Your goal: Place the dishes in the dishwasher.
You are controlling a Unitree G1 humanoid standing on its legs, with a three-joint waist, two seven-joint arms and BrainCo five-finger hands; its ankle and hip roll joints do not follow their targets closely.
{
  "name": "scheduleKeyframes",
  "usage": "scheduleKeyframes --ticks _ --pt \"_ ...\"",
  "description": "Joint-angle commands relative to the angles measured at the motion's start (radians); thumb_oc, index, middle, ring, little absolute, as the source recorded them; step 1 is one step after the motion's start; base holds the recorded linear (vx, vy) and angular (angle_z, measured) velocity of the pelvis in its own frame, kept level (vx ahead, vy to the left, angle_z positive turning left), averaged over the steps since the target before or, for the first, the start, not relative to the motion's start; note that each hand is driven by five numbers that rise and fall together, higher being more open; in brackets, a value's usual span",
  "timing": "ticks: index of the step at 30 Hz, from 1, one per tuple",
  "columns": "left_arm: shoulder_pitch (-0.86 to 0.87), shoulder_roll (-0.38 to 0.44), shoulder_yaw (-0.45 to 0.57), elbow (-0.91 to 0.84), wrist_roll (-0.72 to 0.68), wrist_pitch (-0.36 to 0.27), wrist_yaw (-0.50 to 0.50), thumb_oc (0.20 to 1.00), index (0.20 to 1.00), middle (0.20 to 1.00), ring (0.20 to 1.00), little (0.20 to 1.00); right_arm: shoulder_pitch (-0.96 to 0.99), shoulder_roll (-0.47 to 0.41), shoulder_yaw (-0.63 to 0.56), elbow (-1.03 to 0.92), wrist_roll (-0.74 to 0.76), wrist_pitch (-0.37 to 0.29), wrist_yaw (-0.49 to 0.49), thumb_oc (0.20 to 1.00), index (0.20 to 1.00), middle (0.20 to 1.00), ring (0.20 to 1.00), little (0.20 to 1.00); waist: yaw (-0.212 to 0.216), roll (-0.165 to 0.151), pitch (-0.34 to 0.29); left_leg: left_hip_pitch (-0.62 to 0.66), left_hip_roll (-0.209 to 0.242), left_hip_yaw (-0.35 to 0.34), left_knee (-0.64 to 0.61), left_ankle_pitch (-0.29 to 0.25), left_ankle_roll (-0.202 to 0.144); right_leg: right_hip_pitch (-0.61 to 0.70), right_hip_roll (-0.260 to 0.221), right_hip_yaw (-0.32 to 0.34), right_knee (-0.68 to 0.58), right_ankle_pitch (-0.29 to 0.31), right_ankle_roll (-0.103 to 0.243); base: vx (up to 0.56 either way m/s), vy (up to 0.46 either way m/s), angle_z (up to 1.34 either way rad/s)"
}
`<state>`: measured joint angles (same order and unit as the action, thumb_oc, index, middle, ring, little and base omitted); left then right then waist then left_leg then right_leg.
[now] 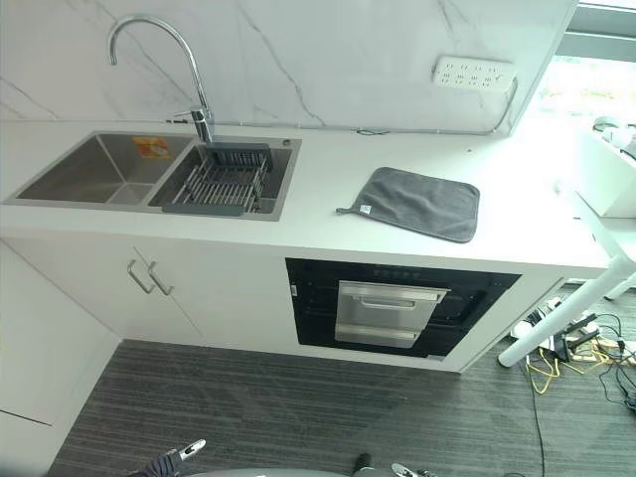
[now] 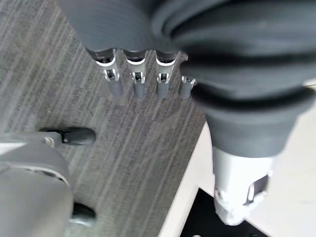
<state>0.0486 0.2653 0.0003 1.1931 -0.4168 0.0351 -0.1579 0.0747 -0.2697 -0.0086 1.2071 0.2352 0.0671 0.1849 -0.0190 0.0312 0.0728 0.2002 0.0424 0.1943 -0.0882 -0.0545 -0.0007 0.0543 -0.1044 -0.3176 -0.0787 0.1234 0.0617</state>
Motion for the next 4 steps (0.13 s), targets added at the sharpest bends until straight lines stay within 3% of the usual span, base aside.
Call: scheduleKeyframes --ticks 1,4 --pt "-0.049 0.013 0.033 -0.003 -0.044 -0.057 0.023 1.000 1.000 1.000 1.000 1.000 -0.053 -0.016 0.004 0.030 -0.001 0.001 -0.008 1.000 1.000 1.000 1.000 1.000 0.008 -0.027 0.036 -0.021 0.068 0.028 0.009 -0.041 -0.052 0.077 -0.066 0.048 0.071 -0.186 0.082 -0.05 -0.028 -0.01" --pt "-0.038 0.006 0.036 -0.006 -0.051 -0.081 0.030 1.000 1.000 1.000 1.000 1.000 -0.048 -0.016 0.009 0.030 -0.006 -0.011 -0.015 1.000 1.000 1.000 1.000 1.000 0.012 -0.030 0.030 -0.019 0.074 0.026 0.007 -0.038 -0.056 0.088 -0.060 0.045 0.059 -0.187 0.079 -0.04 -0.025 -0.03"
